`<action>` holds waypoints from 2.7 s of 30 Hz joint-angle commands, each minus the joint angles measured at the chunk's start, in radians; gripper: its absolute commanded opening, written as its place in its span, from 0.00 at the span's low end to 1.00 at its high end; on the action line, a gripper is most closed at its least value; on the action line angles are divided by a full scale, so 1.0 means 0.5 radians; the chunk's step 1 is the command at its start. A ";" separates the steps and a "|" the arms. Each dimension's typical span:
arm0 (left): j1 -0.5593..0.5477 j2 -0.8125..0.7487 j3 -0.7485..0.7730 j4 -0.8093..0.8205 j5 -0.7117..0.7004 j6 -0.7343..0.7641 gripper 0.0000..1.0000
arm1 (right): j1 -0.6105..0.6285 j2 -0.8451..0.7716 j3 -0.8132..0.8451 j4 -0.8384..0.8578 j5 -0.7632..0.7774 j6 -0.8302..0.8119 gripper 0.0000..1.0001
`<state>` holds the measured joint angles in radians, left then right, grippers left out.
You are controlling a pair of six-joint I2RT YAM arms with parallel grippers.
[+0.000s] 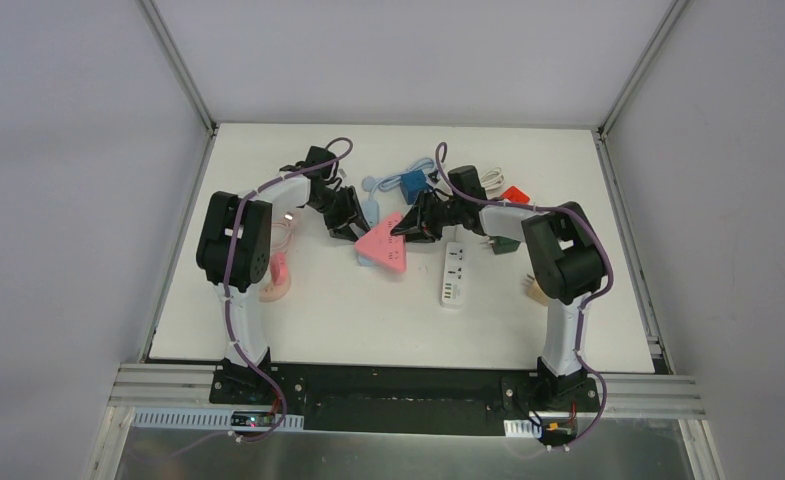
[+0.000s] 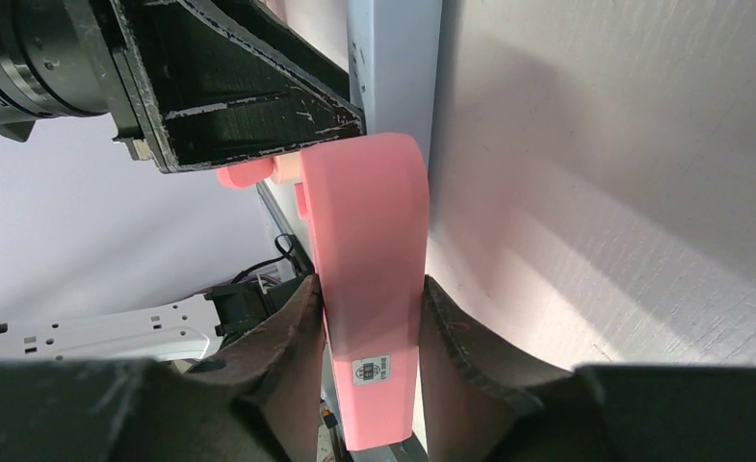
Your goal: Pull the plug off the socket
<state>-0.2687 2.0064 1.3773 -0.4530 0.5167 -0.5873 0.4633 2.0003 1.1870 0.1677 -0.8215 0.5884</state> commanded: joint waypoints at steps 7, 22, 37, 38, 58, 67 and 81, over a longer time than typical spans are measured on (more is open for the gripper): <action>-0.039 0.001 0.071 -0.007 -0.007 0.005 0.51 | 0.038 0.012 -0.001 0.147 -0.027 0.004 0.00; -0.039 0.061 -0.021 -0.027 -0.035 0.010 0.29 | 0.049 0.065 0.004 0.225 -0.059 0.079 0.27; -0.039 0.077 -0.092 -0.097 -0.109 -0.020 0.18 | 0.113 0.175 -0.031 0.611 -0.218 0.234 0.07; -0.039 0.079 -0.087 -0.109 -0.114 -0.019 0.18 | 0.113 0.176 -0.036 0.631 -0.218 0.236 0.00; -0.051 0.123 -0.031 -0.292 -0.142 0.094 0.19 | 0.078 0.128 0.118 0.379 -0.360 0.121 0.00; -0.066 0.150 0.002 -0.318 -0.142 0.093 0.19 | 0.092 -0.025 0.043 0.342 -0.230 -0.109 0.00; -0.097 0.172 -0.027 -0.294 -0.135 0.096 0.19 | -0.034 -0.028 0.099 0.424 -0.359 0.253 0.00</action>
<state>-0.2737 2.0247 1.4006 -0.5198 0.5072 -0.5755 0.4469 2.0712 1.2049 0.2722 -0.9619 0.7418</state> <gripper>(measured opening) 0.197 0.367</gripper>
